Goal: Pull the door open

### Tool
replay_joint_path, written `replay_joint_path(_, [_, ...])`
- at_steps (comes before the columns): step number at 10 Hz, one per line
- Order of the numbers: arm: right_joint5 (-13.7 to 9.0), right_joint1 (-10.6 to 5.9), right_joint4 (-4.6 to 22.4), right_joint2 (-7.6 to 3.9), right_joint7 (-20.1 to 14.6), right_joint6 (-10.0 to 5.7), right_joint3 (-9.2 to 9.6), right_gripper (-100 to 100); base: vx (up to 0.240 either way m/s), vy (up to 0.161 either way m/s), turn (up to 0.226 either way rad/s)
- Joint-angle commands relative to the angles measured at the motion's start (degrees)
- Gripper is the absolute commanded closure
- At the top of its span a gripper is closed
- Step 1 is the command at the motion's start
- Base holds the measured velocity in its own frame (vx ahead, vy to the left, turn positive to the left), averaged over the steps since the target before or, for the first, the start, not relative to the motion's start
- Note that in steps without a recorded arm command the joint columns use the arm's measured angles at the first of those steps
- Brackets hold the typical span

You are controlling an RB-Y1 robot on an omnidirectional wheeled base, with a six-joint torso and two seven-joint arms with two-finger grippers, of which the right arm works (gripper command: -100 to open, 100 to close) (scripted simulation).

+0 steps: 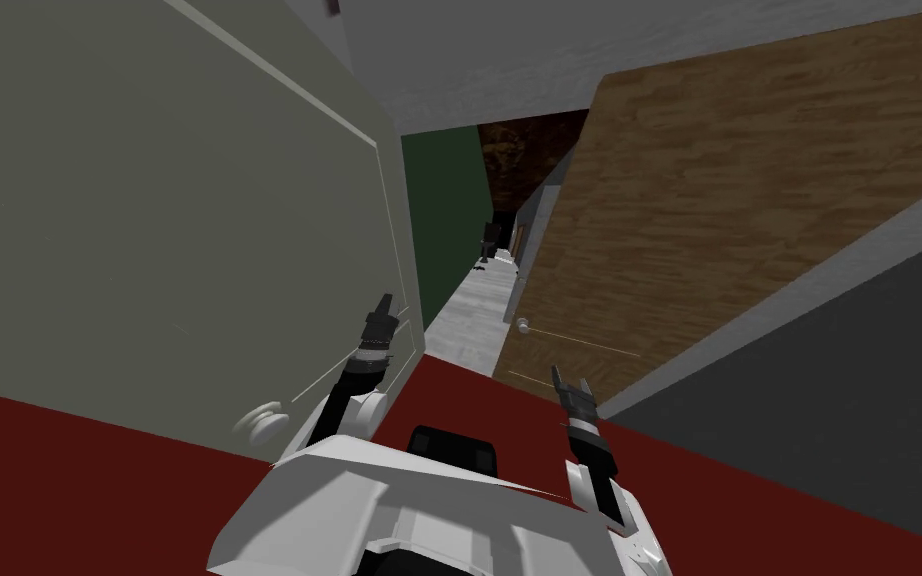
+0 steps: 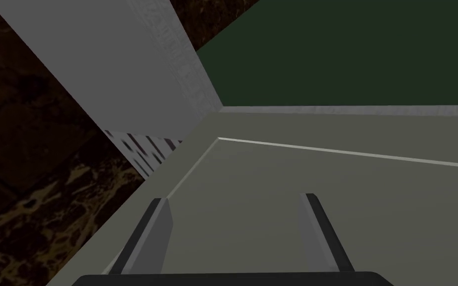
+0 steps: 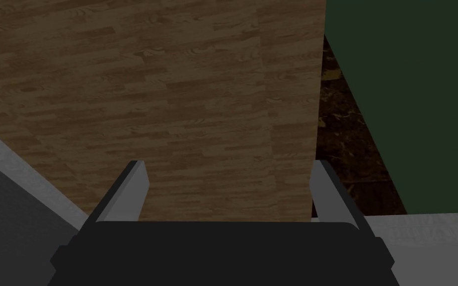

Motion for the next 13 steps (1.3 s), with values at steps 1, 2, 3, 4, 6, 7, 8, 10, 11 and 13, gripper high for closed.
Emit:
replay_joint_path(1, [0.96,-0.36,1.71,0.44,1.59,-0.35,-0.98,-100,0.085,-0.029,0.068])
replay_joint_path(2, [2.10,-1.15,4.09,0.90,3.50,-0.75,-2.20,-100,0.132,-0.028,0.186])
replay_joint_path(3, [2.62,-1.51,5.16,1.16,4.36,-0.93,-2.75,-100,0.134,-0.019,0.138])
replay_joint_path(4, [3.12,-1.85,6.19,1.42,5.18,-1.10,-3.28,-100,0.105,-0.022,0.060])
replay_joint_path(6, [4.10,-2.53,8.24,1.95,6.82,-1.44,-4.33,-100,0.104,-0.031,0.097])
replay_joint_path(7, [4.59,-2.87,9.26,2.21,7.65,-1.61,-4.86,-100,0.065,-0.024,0.044])
replay_joint_path(8, [5.01,-3.16,10.13,2.48,8.34,-1.76,-5.31,-100,0.072,-0.018,0.068])
replay_joint_path(10, [6.19,-3.97,12.58,3.27,10.31,-2.16,-6.57,-100,0.080,-0.034,0.099])
replay_joint_path(11, [6.88,-4.45,14.01,3.78,11.46,-2.40,-7.30,-100,0.116,-0.048,0.113])
replay_joint_path(13, [8.13,-5.31,16.61,4.84,13.54,-2.84,-8.64,-100,0.123,-0.044,0.107])
